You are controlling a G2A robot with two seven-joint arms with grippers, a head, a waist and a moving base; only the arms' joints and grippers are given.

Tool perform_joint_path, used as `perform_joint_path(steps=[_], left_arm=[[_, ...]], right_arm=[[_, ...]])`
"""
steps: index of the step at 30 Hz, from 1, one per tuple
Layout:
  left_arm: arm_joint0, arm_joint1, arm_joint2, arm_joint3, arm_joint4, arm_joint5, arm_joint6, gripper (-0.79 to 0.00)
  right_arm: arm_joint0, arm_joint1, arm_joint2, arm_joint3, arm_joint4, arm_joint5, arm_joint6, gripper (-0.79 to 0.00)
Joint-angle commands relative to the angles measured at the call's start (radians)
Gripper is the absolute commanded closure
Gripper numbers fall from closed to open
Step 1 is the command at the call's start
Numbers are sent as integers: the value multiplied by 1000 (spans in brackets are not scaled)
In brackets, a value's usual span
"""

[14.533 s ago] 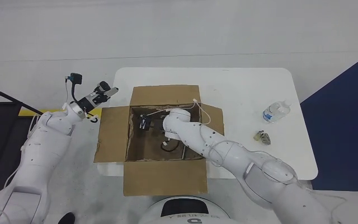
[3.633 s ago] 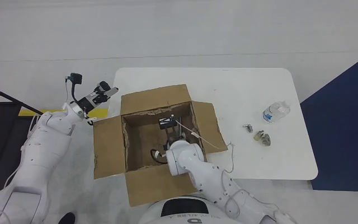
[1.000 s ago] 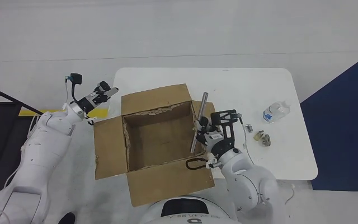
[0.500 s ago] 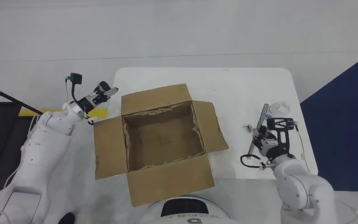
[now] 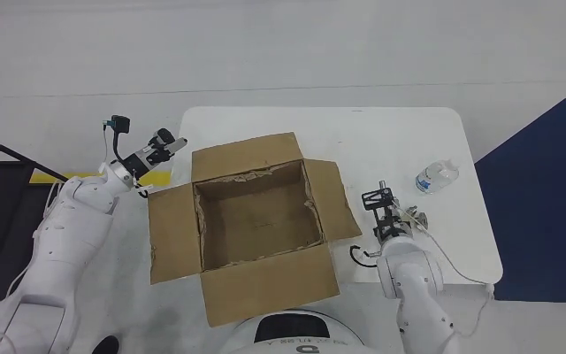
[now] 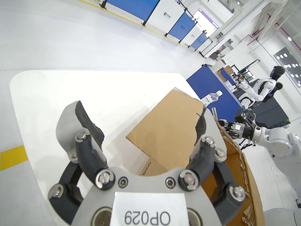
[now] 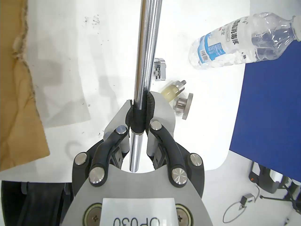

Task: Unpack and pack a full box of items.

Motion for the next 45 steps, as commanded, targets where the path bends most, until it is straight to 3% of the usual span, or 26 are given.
perform_joint_path(steps=[1,12,27,39,41,45], left_arm=[[0,0,0,0,0,0,0,-785],[0,0,0,0,0,0,0,-785],[0,0,0,0,0,0,0,-785],[0,0,0,0,0,0,0,-785],[0,0,0,0,0,0,0,-785],[0,0,0,0,0,0,0,-785]], right_arm=[[19,-2,-25,36,-23,0,21,0],[89,-11,-72,140,-115,42,104,0],[221,-27,-133,273,-215,1,250,0],[312,-39,-129,411,-209,-18,278,0],[322,-40,-128,424,-210,-17,281,-77],[333,-42,-120,437,-212,-23,286,-99]])
